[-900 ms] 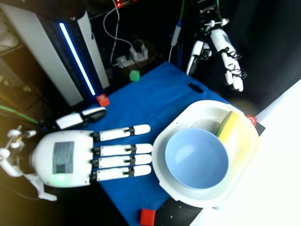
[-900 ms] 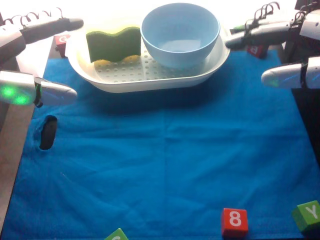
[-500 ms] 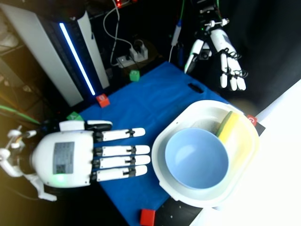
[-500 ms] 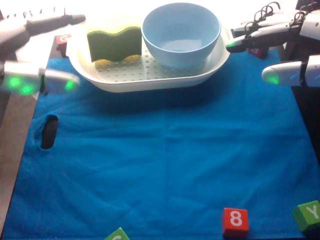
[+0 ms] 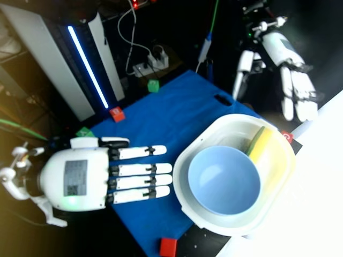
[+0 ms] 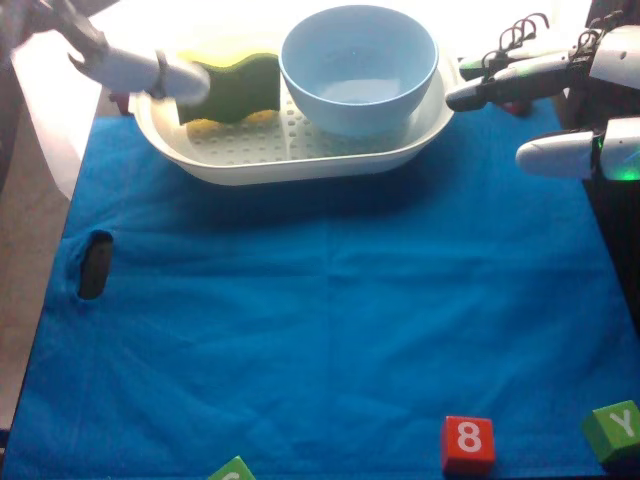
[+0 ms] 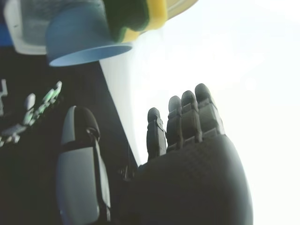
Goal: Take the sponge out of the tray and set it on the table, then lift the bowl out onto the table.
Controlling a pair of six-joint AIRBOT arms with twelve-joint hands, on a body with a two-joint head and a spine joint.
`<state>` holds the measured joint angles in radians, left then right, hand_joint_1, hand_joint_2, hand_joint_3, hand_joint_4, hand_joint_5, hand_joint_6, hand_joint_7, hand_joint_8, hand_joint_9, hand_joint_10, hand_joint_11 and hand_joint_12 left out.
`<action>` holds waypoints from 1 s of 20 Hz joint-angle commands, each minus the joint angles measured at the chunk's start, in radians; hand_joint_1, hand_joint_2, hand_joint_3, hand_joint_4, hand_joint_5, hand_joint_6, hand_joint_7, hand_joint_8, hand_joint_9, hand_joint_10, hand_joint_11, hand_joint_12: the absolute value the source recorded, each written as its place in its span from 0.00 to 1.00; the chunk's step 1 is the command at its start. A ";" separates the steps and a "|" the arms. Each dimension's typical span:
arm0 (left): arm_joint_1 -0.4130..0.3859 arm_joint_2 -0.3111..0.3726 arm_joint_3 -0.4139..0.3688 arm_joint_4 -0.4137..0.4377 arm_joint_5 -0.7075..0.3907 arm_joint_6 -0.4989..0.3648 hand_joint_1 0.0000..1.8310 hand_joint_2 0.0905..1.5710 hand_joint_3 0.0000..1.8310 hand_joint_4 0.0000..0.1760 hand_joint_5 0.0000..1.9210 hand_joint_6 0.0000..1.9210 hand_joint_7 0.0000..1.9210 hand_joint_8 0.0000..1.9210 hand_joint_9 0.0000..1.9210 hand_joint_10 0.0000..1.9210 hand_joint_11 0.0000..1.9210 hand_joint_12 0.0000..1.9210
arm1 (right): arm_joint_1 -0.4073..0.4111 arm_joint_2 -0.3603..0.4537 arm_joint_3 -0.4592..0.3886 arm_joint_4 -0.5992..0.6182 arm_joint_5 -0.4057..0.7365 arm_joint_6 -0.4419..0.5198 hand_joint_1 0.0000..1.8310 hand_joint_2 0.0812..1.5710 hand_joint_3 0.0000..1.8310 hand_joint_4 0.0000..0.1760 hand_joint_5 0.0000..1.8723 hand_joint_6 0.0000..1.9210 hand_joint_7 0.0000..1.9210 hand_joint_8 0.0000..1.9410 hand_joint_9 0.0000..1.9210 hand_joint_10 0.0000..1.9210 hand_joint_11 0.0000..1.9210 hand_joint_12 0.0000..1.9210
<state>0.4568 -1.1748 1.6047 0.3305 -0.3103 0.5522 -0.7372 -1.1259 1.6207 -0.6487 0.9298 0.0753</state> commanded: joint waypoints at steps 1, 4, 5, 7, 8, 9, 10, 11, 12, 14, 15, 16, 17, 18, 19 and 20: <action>-0.023 -0.017 0.023 -0.015 -0.024 0.014 0.50 0.60 0.00 0.00 0.25 0.00 0.24 0.00 0.22 0.01 0.04 0.40 | 0.014 -0.003 0.002 0.062 0.090 0.006 0.21 0.84 0.00 0.74 0.21 0.00 0.12 0.00 0.09 0.00 0.02 0.20; -0.025 -0.072 0.086 0.003 0.047 0.014 0.47 0.59 0.00 0.15 0.28 0.00 0.30 0.00 0.28 0.00 0.02 0.56 | 0.014 -0.004 0.004 0.058 0.089 0.006 0.24 0.85 0.00 0.71 0.21 0.00 0.12 0.00 0.09 0.00 0.02 0.20; -0.025 -0.087 0.103 0.011 0.070 0.015 0.46 0.60 0.00 0.20 0.29 0.00 0.31 0.00 0.30 0.01 0.03 0.58 | 0.014 -0.004 0.005 0.057 0.089 0.006 0.24 0.85 0.00 0.72 0.21 0.00 0.12 0.00 0.09 0.00 0.02 0.20; -0.025 -0.119 0.137 0.014 0.093 0.015 0.45 0.61 0.00 0.24 0.31 0.00 0.36 0.00 0.36 0.01 0.05 0.61 | 0.014 -0.006 0.006 0.055 0.088 0.006 0.25 0.85 0.00 0.58 0.21 0.00 0.11 0.00 0.08 0.00 0.02 0.20; -0.026 -0.129 0.147 0.014 0.096 0.015 0.43 0.61 0.00 0.22 0.32 0.00 0.37 0.00 0.38 0.01 0.07 0.57 | 0.014 -0.008 0.007 0.054 0.088 0.006 0.23 0.84 0.00 0.63 0.21 0.00 0.11 0.00 0.09 0.00 0.03 0.21; -0.030 -0.136 0.153 0.014 0.096 0.015 0.42 0.61 0.00 0.22 0.33 0.00 0.38 0.00 0.40 0.01 0.08 0.57 | 0.014 -0.009 0.008 0.053 0.088 0.006 0.22 0.85 0.00 0.58 0.21 0.00 0.11 0.00 0.08 0.00 0.03 0.21; -0.035 -0.139 0.155 0.015 0.096 0.015 0.41 0.62 0.00 0.22 0.33 0.00 0.37 0.00 0.40 0.01 0.09 0.56 | 0.014 -0.010 0.009 0.053 0.088 0.006 0.22 0.85 0.00 0.55 0.20 0.00 0.10 0.00 0.07 0.00 0.02 0.20; -0.041 -0.143 0.157 0.017 0.094 0.015 0.41 0.62 0.00 0.18 0.32 0.00 0.36 0.00 0.40 0.00 0.10 0.55 | 0.014 -0.011 0.010 0.052 0.088 0.006 0.25 0.86 0.00 0.56 0.21 0.00 0.11 0.00 0.07 0.00 0.02 0.21; -0.051 -0.149 0.162 0.020 0.091 0.015 0.42 0.63 0.00 0.38 0.31 0.00 0.36 0.00 0.41 0.00 0.11 0.59 | 0.014 -0.013 0.011 0.052 0.088 0.006 0.24 0.86 0.00 0.66 0.20 0.00 0.10 0.00 0.07 0.00 0.01 0.20; -0.060 -0.156 0.167 0.023 0.087 0.015 0.41 0.63 0.00 0.36 0.31 0.00 0.37 0.00 0.40 0.00 0.07 0.62 | 0.014 -0.015 0.011 0.050 0.088 0.006 0.25 0.87 0.00 0.67 0.20 0.00 0.10 0.00 0.07 0.00 0.01 0.21; -0.062 -0.158 0.167 0.023 0.085 0.015 0.42 0.63 0.00 0.26 0.32 0.00 0.38 0.00 0.41 0.00 0.08 0.61 | 0.014 -0.016 0.011 0.050 0.088 0.006 0.26 0.87 0.00 0.62 0.20 0.00 0.11 0.00 0.07 0.00 0.01 0.21; -0.064 -0.158 0.167 0.023 0.084 0.015 0.42 0.64 0.00 0.26 0.33 0.00 0.38 0.00 0.41 0.00 0.07 0.61 | 0.014 -0.017 0.011 0.050 0.088 0.006 0.27 0.88 0.00 0.64 0.20 0.00 0.11 0.00 0.08 0.00 0.01 0.21; -0.065 -0.159 0.167 0.023 0.080 0.015 0.44 0.65 0.00 0.23 0.36 0.00 0.41 0.00 0.42 0.01 0.07 0.61 | 0.014 -0.018 0.011 0.050 0.088 0.006 0.31 0.89 0.00 0.60 0.21 0.00 0.11 0.00 0.08 0.00 0.01 0.21; -0.066 -0.159 0.165 0.023 0.077 0.015 0.62 0.69 0.00 0.00 0.45 0.40 0.50 0.45 0.48 0.03 0.09 0.70 | 0.014 -0.019 0.011 0.050 0.088 0.006 0.33 0.90 0.00 0.61 0.21 0.00 0.11 0.00 0.09 0.00 0.02 0.22; -0.066 -0.158 0.164 0.022 0.072 0.015 0.66 0.71 0.01 0.00 0.48 0.44 0.47 0.63 0.44 0.28 0.09 0.80 | 0.013 -0.019 0.010 0.050 0.088 0.007 0.32 0.90 0.00 0.59 0.21 0.00 0.11 0.00 0.09 0.00 0.02 0.22; -0.066 -0.155 0.161 0.020 0.068 0.015 0.68 0.70 0.00 0.00 0.54 0.34 0.48 0.68 0.35 0.64 0.08 0.93 | 0.012 -0.019 0.010 0.050 0.088 0.012 0.31 0.90 0.00 0.56 0.21 0.00 0.12 0.00 0.09 0.00 0.02 0.22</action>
<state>0.4038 -1.3308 1.7645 0.3557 -0.1421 0.5686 -0.7372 -1.1412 1.6272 -0.6655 0.9302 0.0799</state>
